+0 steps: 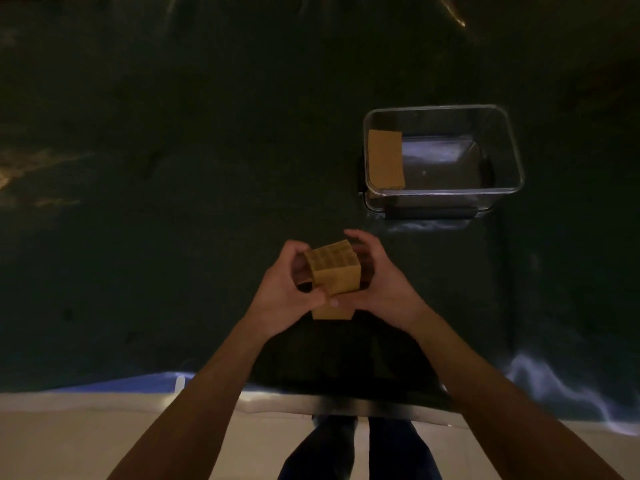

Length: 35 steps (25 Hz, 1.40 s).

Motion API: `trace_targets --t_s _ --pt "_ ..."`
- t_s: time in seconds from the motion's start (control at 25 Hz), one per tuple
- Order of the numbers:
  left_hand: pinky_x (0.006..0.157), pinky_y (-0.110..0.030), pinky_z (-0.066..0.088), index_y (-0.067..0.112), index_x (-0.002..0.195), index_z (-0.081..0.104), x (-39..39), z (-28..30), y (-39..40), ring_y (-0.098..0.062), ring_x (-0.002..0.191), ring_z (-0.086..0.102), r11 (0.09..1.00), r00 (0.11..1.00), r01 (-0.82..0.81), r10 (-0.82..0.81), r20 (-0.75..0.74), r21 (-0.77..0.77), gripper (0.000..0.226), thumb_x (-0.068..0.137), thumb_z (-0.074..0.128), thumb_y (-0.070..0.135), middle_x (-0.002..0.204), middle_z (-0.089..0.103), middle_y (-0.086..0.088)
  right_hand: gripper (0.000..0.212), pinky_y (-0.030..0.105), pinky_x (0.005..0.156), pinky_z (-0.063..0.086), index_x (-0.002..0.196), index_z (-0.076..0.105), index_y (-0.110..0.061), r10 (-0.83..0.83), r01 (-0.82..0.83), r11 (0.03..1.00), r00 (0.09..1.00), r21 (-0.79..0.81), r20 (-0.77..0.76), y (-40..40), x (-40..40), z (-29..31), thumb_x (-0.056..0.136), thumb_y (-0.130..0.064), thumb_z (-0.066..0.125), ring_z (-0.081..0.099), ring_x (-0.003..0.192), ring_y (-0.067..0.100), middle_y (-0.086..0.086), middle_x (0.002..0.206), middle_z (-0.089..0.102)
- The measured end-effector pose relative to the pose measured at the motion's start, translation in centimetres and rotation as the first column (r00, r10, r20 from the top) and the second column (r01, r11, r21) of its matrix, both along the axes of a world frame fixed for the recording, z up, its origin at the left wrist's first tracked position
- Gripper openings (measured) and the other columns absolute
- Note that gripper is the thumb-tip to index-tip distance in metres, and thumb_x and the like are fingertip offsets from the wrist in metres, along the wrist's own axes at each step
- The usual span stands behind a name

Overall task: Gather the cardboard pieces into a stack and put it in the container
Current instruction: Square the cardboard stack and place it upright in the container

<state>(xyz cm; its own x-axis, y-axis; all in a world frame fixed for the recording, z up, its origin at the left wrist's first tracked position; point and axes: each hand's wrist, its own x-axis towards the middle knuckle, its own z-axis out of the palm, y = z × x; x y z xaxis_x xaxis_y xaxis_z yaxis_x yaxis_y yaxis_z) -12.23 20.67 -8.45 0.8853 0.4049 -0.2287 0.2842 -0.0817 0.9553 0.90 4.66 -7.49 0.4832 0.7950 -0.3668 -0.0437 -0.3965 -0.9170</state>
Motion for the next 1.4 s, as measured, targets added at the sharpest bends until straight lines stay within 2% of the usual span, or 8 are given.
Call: trace_targets --t_s 0.32,0.68,0.76,0.84,0.92,1.0,1.12,1.4 --pt "0.097 -0.029 0.049 0.056 0.112 0.042 -1.5 -0.8 0.5 -0.003 0.112 0.062 0.999 0.998 0.010 -0.006 -0.069 0.044 0.063 0.071 0.069 0.016 0.110 0.063 0.019 0.069 0.026 0.092 0.051 0.121 0.042 -0.044 0.006 0.014 0.998 0.946 -0.060 0.323 3.3 -3.3 -2.6 0.068 -0.034 0.085 0.061 0.110 0.003 -0.014 0.117 0.064" --pt "0.110 -0.028 0.040 0.013 0.142 0.040 -1.9 -1.4 -2.6 -0.005 0.128 0.052 0.961 0.987 -0.159 0.162 -0.007 -0.228 0.074 0.072 0.058 -0.005 0.138 0.054 0.010 0.068 0.045 0.097 0.052 0.119 0.040 -0.042 -0.176 0.179 0.984 0.958 0.007 0.227 4.0 -5.9 -4.4 0.070 -0.022 0.083 0.062 0.114 0.014 -0.001 0.122 0.064" --pt "0.114 -0.023 0.034 0.016 0.151 0.027 -2.3 -0.6 -2.1 0.002 0.135 0.043 0.986 0.994 -0.101 0.104 0.017 -0.133 0.083 0.077 0.060 0.001 0.145 0.046 0.022 0.068 0.045 0.097 0.052 0.117 0.040 -0.046 -0.178 0.182 0.983 0.957 0.003 0.228 3.9 -5.7 -4.4 0.070 -0.025 0.084 0.062 0.113 0.014 -0.002 0.121 0.065" --pt "0.122 -0.027 0.019 0.021 0.157 0.011 -2.8 0.6 -1.7 -0.010 0.152 0.018 0.975 0.989 -0.109 0.088 0.116 0.193 0.085 0.088 0.061 0.017 0.164 0.019 0.017 0.067 0.044 0.095 0.053 0.116 0.039 -0.049 -0.176 0.180 0.984 0.959 0.000 0.222 3.9 -5.5 -4.5 0.068 -0.034 0.083 0.063 0.111 0.013 -0.003 0.120 0.066" --pt "0.125 -0.039 0.008 0.016 0.159 0.007 -3.0 1.6 -2.2 -0.027 0.155 0.003 0.780 0.983 -0.120 0.005 0.185 0.614 0.083 0.095 0.054 0.041 0.169 0.000 0.000 0.064 0.042 0.092 0.055 0.115 0.039 -0.051 -0.175 0.182 0.983 0.962 -0.016 0.207 4.0 -5.3 -4.6 0.067 -0.042 0.081 0.065 0.107 0.010 -0.006 0.117 0.066" --pt "0.124 -0.045 0.005 0.012 0.159 0.011 -2.7 2.1 -3.1 -0.029 0.154 0.008 0.560 0.988 0.041 -0.144 0.048 0.827 0.086 0.094 0.050 0.052 0.168 0.000 -0.004 0.060 0.034 0.089 0.055 0.112 0.038 -0.058 -0.171 0.182 0.983 0.963 -0.035 0.211 4.2 -5.3 -4.5 0.066 -0.050 0.076 0.063 0.106 0.004 -0.015 0.116 0.063" --pt "0.123 -0.045 0.008 0.013 0.158 0.013 -2.3 2.0 -3.3 -0.022 0.154 0.009 0.377 0.964 0.254 -0.171 -0.203 0.891 0.088 0.091 0.050 0.056 0.167 0.006 -0.006 0.056 0.024 0.085 0.051 0.109 0.033 -0.067 -0.164 0.174 0.984 0.960 -0.024 0.225 4.4 -5.2 -4.1 0.067 -0.057 0.068 0.061 0.106 0.001 -0.025 0.112 0.057" --pt "0.123 -0.048 0.012 0.014 0.158 0.005 -2.8 1.6 -2.3 -0.018 0.155 0.000 0.429 0.974 0.225 -0.102 -0.200 0.875 0.078 0.099 0.032 0.058 0.168 0.004 -0.007 0.061 0.039 0.094 0.055 0.117 0.042 -0.049 -0.155 0.160 0.987 0.970 -0.008 0.185 4.1 -5.1 -4.1 0.067 -0.050 0.077 0.063 0.110 0.005 -0.010 0.118 0.064"
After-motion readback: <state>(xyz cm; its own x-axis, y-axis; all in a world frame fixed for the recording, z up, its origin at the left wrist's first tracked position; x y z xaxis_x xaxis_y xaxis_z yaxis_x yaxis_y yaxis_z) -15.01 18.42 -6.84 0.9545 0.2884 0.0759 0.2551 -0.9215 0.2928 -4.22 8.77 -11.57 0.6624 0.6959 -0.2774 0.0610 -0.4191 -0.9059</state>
